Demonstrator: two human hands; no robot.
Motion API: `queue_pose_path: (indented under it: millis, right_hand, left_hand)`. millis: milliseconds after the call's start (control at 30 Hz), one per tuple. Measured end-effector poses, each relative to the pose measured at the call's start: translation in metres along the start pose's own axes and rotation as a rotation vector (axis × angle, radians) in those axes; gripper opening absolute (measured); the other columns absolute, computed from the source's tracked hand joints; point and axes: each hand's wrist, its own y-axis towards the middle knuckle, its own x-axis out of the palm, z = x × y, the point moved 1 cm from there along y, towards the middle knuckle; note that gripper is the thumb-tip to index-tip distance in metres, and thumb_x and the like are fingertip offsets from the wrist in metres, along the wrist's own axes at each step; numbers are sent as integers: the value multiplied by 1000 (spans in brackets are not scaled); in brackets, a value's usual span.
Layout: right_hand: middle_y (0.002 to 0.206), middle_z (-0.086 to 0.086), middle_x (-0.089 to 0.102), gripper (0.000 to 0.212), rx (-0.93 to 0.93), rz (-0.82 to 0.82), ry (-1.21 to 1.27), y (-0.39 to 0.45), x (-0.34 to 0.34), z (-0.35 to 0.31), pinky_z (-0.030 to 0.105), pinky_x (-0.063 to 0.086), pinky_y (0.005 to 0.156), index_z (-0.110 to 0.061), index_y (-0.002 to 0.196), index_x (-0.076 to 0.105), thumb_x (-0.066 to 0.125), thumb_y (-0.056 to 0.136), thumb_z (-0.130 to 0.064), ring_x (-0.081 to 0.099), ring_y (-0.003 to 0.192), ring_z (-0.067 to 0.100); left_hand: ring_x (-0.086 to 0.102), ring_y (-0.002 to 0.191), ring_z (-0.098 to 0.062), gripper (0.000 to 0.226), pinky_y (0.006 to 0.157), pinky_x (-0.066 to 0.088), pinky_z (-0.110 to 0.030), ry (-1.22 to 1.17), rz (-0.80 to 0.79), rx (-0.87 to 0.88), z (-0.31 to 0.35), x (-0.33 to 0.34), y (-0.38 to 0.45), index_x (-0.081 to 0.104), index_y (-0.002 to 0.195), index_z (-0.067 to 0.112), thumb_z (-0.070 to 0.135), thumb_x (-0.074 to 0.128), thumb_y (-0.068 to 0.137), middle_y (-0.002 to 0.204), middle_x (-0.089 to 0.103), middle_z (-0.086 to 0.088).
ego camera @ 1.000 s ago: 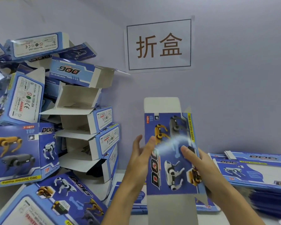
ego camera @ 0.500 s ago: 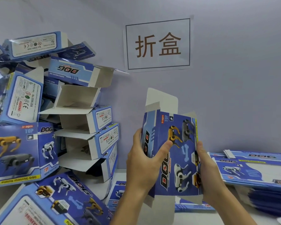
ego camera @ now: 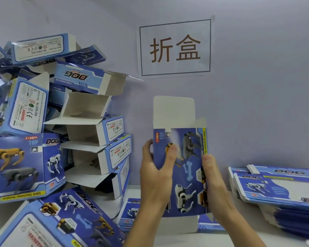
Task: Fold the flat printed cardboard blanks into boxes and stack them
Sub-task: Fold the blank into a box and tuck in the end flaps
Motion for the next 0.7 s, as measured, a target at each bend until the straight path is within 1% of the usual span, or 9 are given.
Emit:
queue_pose_path:
  millis: [67, 133, 167, 233, 300, 400, 467, 567, 700]
  right_hand:
    - [101, 25, 69, 48, 4, -6, -59, 3, 4, -5, 41, 61, 80, -3, 119, 48, 37, 100, -46, 70, 90, 39]
    - [75, 20, 60, 29, -76, -97, -86, -4, -4, -5, 10, 52, 62, 1, 96, 45, 32, 107, -22, 62, 71, 26]
    - [69, 17, 55, 28, -104, -90, -87, -3, -5, -5, 8, 47, 55, -1, 89, 44, 33, 108, -19, 58, 65, 23]
    - [70, 10, 58, 25, -92, -24, -71, 4, -1, -9, 16, 50, 55, -9, 91, 45, 39, 105, -29, 62, 67, 20]
    - [76, 9, 64, 16, -112, 93, -23, 3, -1, -13, 14, 51, 54, -18, 99, 47, 45, 99, -34, 66, 73, 22]
    - [103, 14, 69, 44, -174, 113, -30, 3, -4, -14, 30, 58, 56, -35, 118, 45, 55, 80, -54, 74, 82, 28]
    - [110, 13, 65, 45, -196, 142, -114, 1, -7, -13, 30, 58, 55, -44, 116, 44, 54, 76, -61, 74, 82, 22]
    - [112, 10, 62, 44, -223, 125, -236, 2, -8, -10, 23, 56, 53, -47, 118, 44, 51, 77, -64, 72, 81, 10]
    - [113, 10, 63, 46, -210, 25, -218, 1, 0, -4, 36, 61, 59, -40, 119, 44, 53, 78, -59, 74, 87, 21]
  left_hand:
    - [74, 80, -8, 42, 58, 57, -20, 51, 62, 41, -4, -6, 2, 52, 114, 39, 56, 62, 77, 91, 74, 15]
    - [74, 81, -9, 46, 63, 60, -26, 97, 83, 42, -7, -10, 4, 51, 115, 40, 64, 60, 77, 91, 74, 15]
    - [73, 85, -13, 55, 70, 62, -33, 107, 71, 33, -7, -10, 4, 51, 120, 36, 70, 57, 77, 94, 74, 9]
    - [71, 90, -11, 61, 79, 60, -28, 93, 37, 8, -9, -11, 3, 51, 125, 32, 73, 49, 80, 98, 74, 7]
    - [66, 84, 14, 33, 67, 51, -7, 64, 1, -24, -8, -10, -1, 48, 115, 45, 62, 43, 87, 90, 69, 33]
    - [55, 74, 30, 7, 55, 42, 3, -33, -141, -123, 1, -7, -4, 42, 102, 47, 43, 39, 97, 76, 58, 51]
    - [67, 82, 13, 11, 61, 50, -5, -85, -166, -139, 1, -10, -1, 50, 104, 44, 43, 46, 93, 87, 70, 35]
    - [74, 94, -21, 34, 72, 61, -32, -191, -112, -178, 1, -18, 1, 60, 115, 35, 41, 57, 82, 106, 76, 1]
    - [66, 112, -7, 46, 92, 57, -35, -104, 8, -89, 11, -19, 3, 48, 123, 59, 62, 55, 78, 125, 66, 18]
